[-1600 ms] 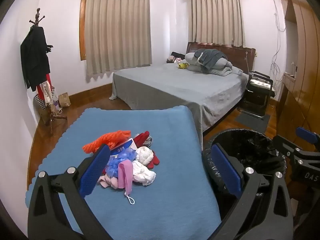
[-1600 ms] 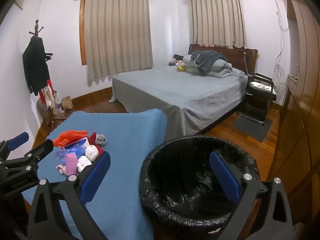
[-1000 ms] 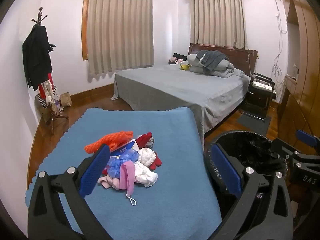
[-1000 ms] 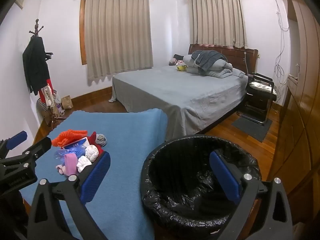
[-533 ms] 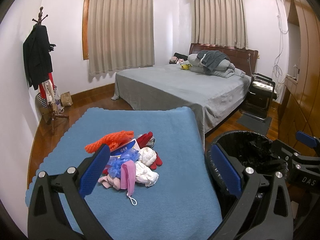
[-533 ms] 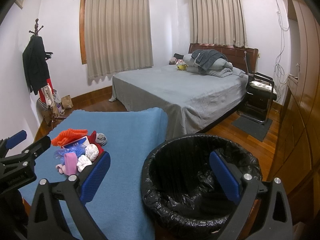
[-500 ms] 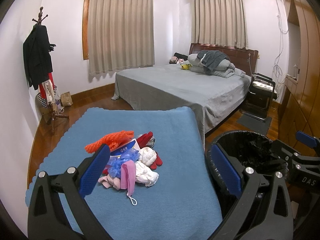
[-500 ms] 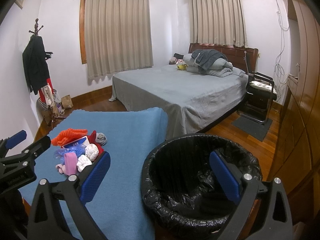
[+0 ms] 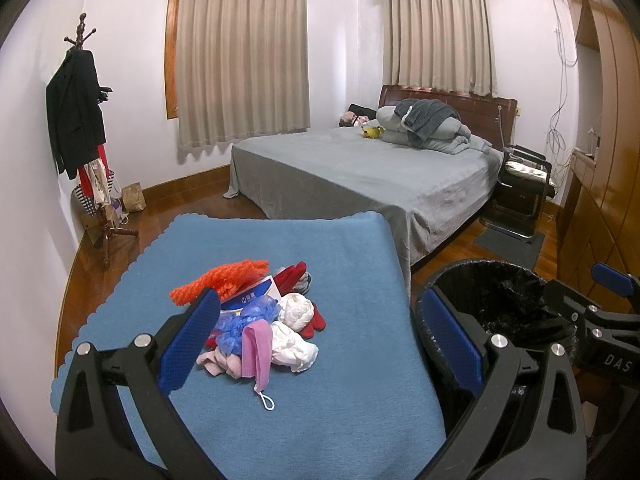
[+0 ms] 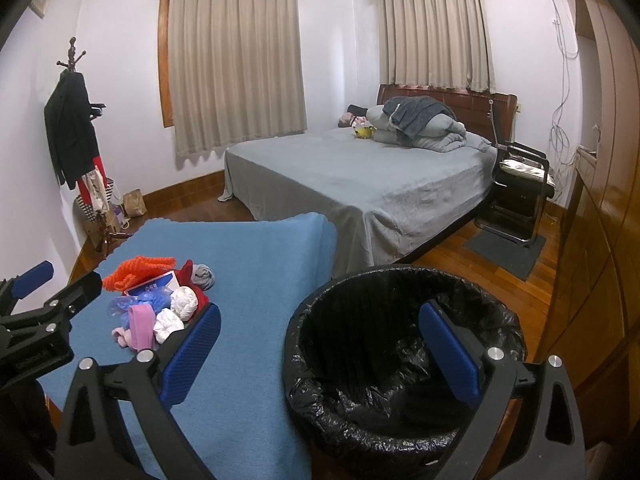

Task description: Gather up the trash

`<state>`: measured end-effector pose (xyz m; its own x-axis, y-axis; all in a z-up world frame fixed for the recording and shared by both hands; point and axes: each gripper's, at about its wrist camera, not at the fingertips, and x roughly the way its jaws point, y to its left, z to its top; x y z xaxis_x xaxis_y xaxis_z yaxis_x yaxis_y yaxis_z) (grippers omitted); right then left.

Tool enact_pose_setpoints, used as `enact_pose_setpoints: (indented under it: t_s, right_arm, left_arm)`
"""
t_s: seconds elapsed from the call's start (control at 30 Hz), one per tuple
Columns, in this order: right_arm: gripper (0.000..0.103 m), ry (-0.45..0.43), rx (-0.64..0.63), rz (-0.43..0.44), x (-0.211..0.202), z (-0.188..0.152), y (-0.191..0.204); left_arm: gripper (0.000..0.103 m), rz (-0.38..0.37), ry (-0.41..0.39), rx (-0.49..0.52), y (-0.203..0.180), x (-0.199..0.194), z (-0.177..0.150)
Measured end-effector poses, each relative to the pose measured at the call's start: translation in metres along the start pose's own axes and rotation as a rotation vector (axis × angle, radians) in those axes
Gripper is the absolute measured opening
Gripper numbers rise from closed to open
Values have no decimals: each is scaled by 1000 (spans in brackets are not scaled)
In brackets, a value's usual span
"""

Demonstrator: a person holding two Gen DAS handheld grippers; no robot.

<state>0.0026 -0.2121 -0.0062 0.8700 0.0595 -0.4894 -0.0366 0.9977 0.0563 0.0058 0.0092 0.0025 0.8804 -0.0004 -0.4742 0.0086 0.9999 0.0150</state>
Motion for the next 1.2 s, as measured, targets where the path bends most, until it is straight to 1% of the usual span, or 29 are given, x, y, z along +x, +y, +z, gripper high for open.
enact_pose_setpoints:
  t_s: [1.2]
  right_arm:
    - [97, 7, 3, 2, 1, 2, -1]
  left_arm:
    - [98, 1, 5, 0, 0, 3, 1]
